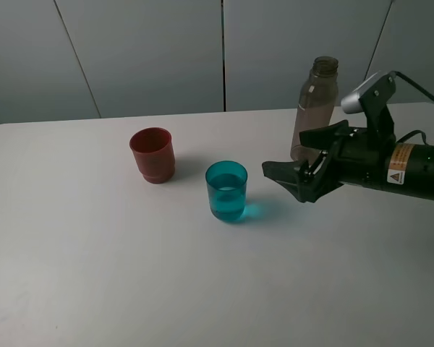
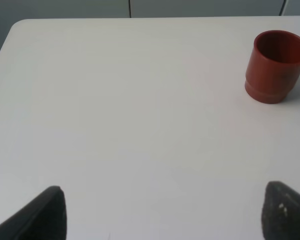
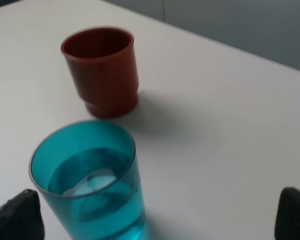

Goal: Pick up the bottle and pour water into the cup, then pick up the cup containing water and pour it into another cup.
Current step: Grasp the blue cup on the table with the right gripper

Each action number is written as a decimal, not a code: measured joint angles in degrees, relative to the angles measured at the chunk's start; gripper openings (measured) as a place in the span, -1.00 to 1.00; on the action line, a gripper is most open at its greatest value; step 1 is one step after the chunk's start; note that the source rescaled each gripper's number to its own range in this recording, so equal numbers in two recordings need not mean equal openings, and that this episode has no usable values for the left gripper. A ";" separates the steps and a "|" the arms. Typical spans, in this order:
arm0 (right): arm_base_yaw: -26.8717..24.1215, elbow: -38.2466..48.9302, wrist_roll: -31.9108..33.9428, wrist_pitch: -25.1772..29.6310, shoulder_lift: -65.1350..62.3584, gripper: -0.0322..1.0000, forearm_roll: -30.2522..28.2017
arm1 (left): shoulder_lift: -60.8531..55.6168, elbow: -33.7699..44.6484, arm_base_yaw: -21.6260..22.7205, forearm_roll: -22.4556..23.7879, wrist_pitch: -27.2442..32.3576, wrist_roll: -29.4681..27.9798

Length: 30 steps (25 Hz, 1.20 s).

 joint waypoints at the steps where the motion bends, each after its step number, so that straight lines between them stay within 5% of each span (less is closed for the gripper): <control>1: 0.00 0.00 -0.76 -0.43 1.93 1.00 -0.12 | 0.00 0.00 0.00 0.00 0.00 0.00; 13: 0.00 -2.29 -13.20 -10.70 17.95 1.00 -1.17 | 0.00 0.00 0.00 0.00 0.00 0.00; 30: 0.65 -12.95 -13.23 -16.44 28.16 1.00 -8.47 | 0.00 0.00 0.00 0.00 0.00 0.00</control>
